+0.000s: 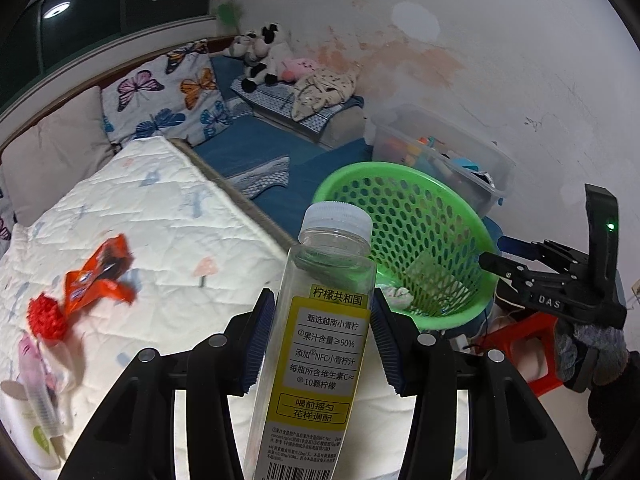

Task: Collect trash
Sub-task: 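Carry the orange peel into the green basket and open the right gripper, then drop the lemon juice bottle into the basket by opening the left gripper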

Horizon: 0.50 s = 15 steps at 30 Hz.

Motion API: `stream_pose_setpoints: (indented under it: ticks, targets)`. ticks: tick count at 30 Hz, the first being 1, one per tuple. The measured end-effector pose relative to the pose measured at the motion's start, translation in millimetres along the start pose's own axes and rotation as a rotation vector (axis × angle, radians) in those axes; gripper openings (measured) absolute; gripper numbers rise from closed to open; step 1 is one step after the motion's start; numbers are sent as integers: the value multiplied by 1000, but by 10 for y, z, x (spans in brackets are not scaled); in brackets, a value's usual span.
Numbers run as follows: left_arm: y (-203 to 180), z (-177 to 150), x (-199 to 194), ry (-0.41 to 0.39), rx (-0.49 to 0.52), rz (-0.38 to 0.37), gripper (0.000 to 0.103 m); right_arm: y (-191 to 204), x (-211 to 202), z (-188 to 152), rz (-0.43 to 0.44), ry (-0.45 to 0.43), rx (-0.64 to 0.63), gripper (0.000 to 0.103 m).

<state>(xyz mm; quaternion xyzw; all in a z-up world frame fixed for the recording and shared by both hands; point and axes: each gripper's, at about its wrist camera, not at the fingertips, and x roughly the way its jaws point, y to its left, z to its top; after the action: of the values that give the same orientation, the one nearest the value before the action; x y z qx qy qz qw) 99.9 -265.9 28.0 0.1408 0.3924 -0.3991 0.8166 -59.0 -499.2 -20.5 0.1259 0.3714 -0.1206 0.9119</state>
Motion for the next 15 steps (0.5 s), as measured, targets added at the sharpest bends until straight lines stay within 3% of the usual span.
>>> stream_pose_setpoints:
  ticks: [15]
  targets:
    - [-535,472,555,50,27,-72,47,-196,-103,-40,25,-32,42,64]
